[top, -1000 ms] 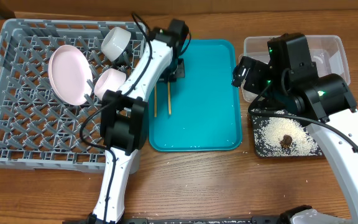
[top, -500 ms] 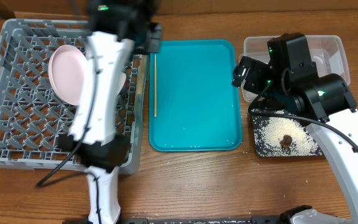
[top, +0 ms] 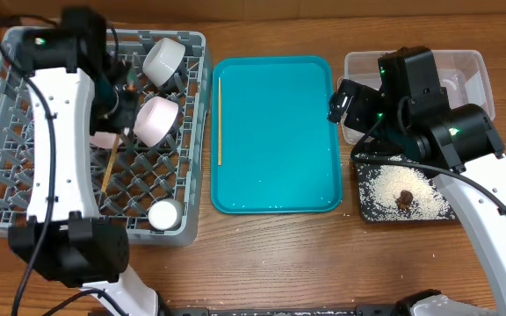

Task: Sort waste into correct bins and load items into the dishwasher
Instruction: 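Carry the chopstick into the dish rack with the left gripper, then return the left gripper to the remaining chopstick on the teal tray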

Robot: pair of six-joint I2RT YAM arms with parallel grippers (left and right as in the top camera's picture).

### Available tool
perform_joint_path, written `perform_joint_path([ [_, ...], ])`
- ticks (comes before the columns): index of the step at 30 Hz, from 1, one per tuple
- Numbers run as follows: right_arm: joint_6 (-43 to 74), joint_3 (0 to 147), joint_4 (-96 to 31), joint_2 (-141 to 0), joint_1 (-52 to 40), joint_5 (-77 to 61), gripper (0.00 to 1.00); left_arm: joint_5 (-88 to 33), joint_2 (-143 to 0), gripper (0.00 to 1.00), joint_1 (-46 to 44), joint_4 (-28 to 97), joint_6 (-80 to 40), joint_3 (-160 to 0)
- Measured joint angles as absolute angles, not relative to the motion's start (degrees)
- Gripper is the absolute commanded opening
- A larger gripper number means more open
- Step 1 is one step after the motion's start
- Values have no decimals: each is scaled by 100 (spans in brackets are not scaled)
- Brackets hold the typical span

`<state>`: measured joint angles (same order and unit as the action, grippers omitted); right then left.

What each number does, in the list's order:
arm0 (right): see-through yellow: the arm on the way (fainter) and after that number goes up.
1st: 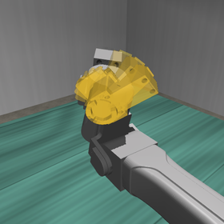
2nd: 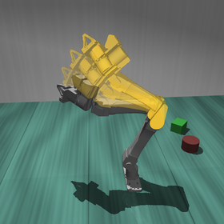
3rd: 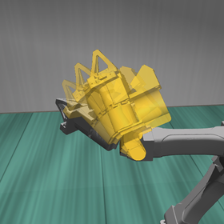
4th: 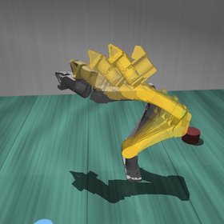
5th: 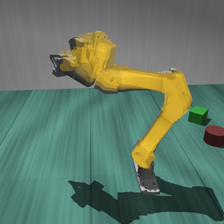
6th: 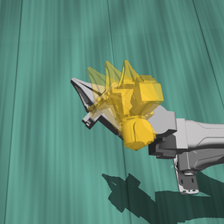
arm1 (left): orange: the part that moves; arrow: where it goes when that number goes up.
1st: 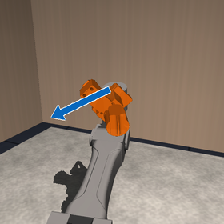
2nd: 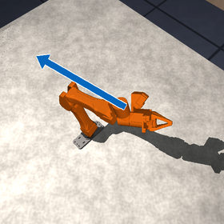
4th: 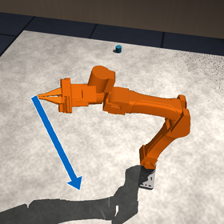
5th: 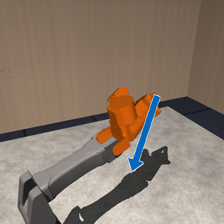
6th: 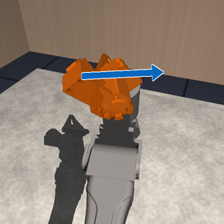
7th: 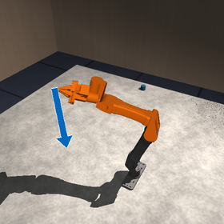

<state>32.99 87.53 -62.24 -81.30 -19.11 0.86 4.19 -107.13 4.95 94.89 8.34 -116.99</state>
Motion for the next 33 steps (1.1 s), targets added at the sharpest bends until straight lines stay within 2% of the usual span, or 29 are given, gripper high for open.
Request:
perform_joint_path([
  [7,3299,8753,-6222,-8130,-1911,84,100,475,-10737,4,786,8388,1503,-10256],
  [8,3301,8753,-6219,-8130,-1911,86,100,475,-10735,7,823,8322,1535,-10160],
  [11,3304,8753,-6219,-8130,-1911,86,100,489,-10737,38,878,8215,1551,-10033],
  [16,3299,8753,-6219,-8130,-1911,84,100,493,-10735,58,878,8038,1334,-10003],
  [19,3299,8753,-6219,-8130,-1911,86,100,486,-10735,58,878,7830,1050,-10001],
  [26,3299,8753,-6222,-8130,-1911,84,100,-161,-10735,45,878,7588,740,-10016],
  [33,3299,8753,-6224,-8130,-1911,86,100,-1577,-10737,50,655,7623,617,-11177],
])
